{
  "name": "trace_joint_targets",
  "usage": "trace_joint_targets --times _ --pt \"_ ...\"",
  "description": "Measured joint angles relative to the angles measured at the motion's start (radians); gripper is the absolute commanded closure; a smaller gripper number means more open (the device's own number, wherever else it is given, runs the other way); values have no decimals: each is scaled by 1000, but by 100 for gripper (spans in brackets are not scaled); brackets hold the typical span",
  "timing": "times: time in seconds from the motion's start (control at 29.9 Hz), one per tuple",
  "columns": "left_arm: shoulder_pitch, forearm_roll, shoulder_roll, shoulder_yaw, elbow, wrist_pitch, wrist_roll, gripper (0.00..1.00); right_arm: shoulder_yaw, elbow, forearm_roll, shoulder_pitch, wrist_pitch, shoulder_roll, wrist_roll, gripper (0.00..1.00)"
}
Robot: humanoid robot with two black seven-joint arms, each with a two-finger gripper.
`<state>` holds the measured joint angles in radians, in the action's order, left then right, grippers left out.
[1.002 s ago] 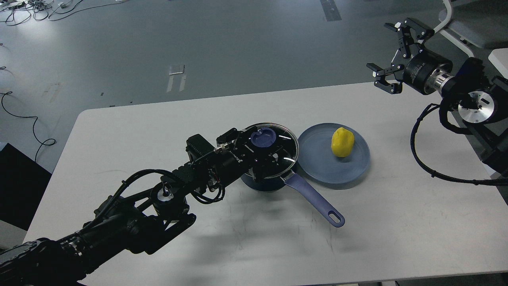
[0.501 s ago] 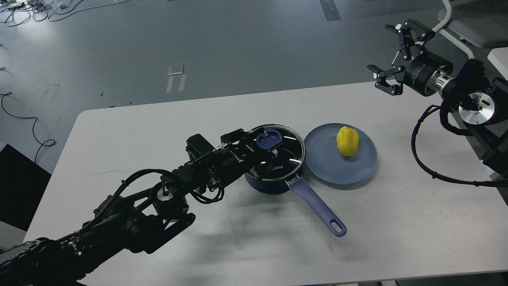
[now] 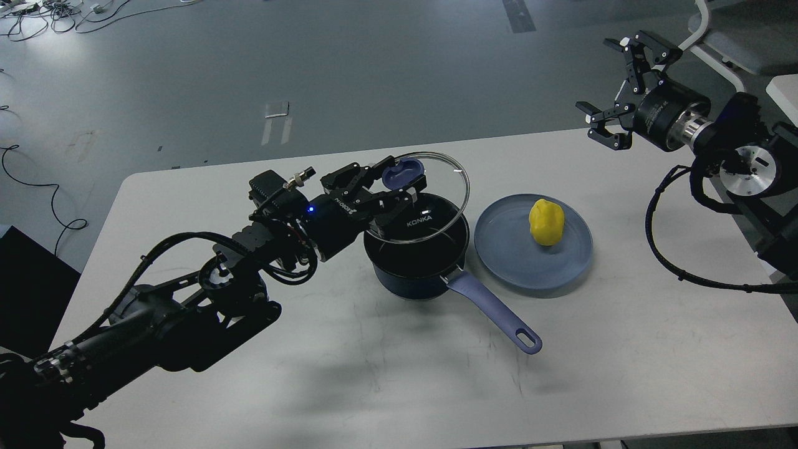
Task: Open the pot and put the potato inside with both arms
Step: 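Lift the glass lid off the pot with the left gripper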
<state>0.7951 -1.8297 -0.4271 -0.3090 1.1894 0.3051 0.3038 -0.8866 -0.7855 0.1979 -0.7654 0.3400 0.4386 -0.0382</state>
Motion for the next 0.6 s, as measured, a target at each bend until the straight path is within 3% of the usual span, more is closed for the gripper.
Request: trace_joint_targets --times 0.33,0.6 --pt "-10 26 -173 -3 55 8 17 45 2 -1 0 0 1 0 0 0" --pt "-115 59 -277 8 -50 130 66 45 7 -9 5 0 11 11 0 0"
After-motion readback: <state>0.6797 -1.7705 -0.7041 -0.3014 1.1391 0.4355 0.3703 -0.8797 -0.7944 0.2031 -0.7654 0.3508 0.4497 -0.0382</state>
